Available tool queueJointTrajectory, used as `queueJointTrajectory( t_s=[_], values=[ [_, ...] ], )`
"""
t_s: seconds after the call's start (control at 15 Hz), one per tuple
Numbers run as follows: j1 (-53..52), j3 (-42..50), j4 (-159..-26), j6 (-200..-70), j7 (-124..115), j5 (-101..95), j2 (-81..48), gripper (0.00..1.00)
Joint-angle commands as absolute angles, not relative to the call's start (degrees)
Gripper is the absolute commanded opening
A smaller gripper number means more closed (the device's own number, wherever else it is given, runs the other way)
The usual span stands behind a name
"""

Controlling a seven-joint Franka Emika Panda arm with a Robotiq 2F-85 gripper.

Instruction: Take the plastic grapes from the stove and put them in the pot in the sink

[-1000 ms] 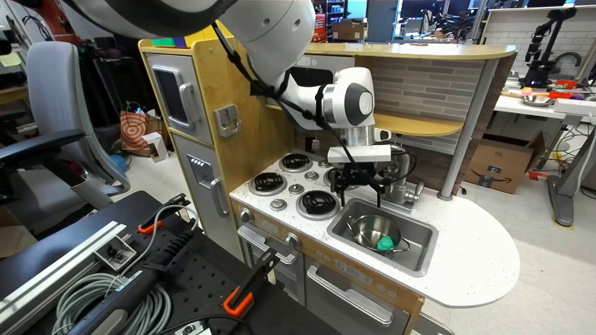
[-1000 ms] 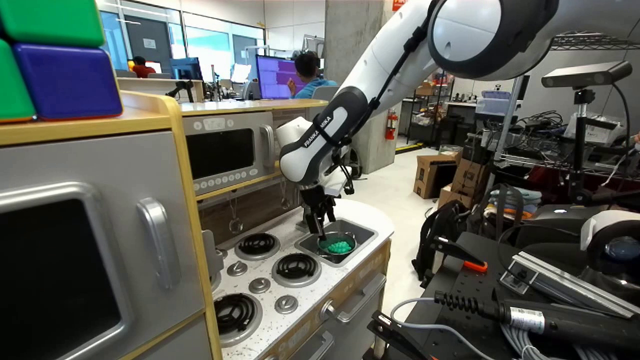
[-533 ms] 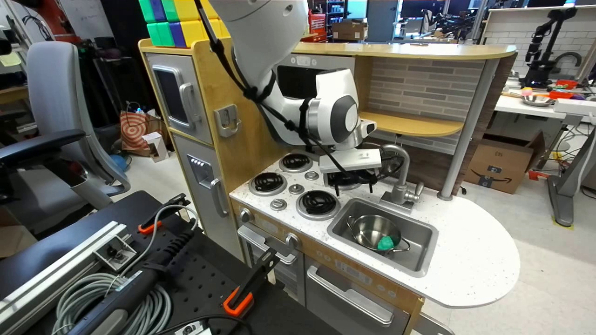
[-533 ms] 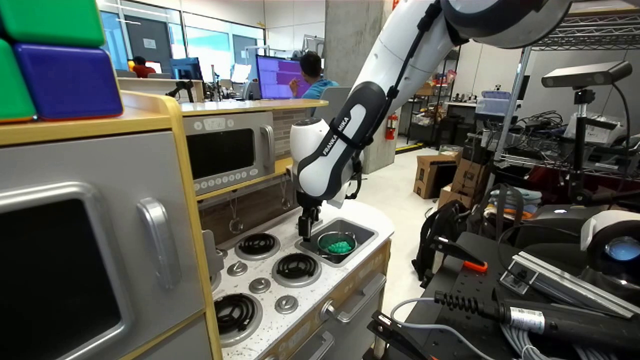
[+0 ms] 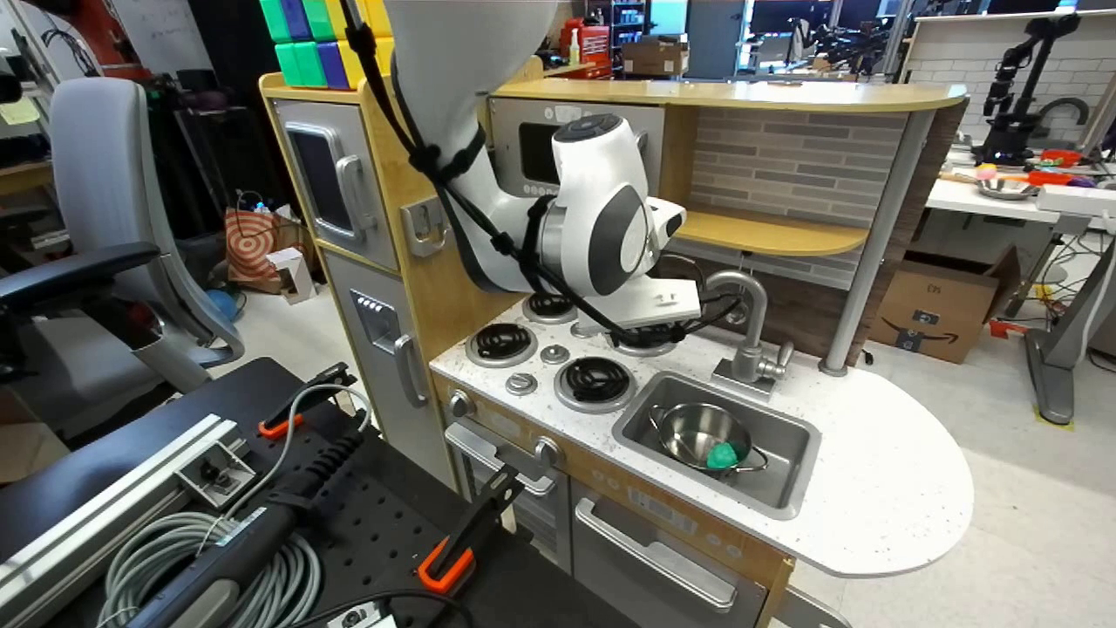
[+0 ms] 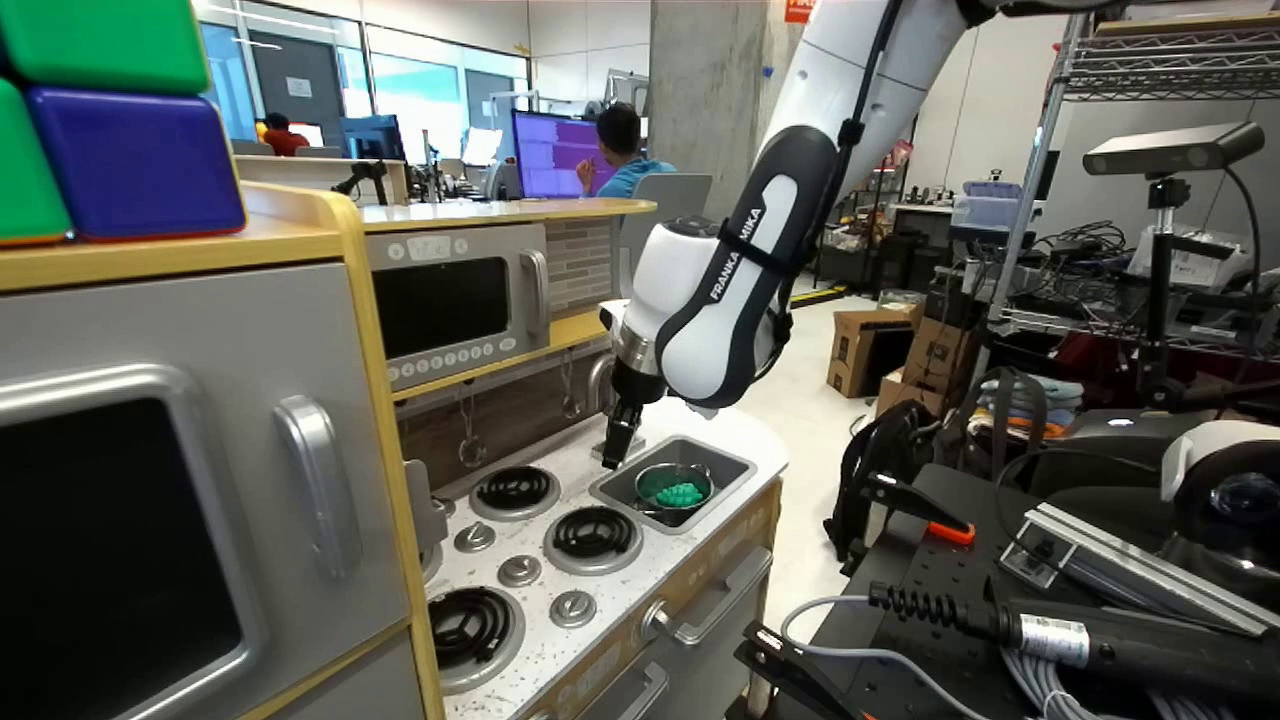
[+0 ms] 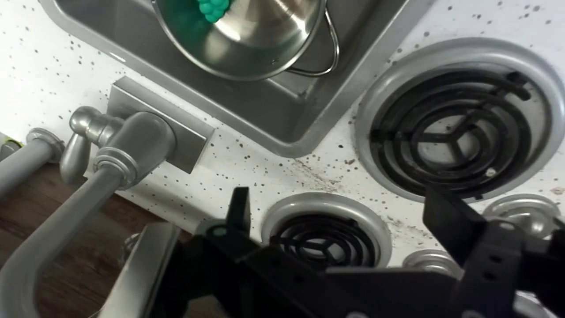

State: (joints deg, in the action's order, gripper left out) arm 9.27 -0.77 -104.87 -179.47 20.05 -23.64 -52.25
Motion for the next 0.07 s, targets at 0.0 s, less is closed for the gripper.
queueJointTrajectory(
  t_s=[0.0],
  values=[
    [8.92,-0.58,-105.98,-179.65,20.99,-22.5,-51.46,1.0]
  ],
)
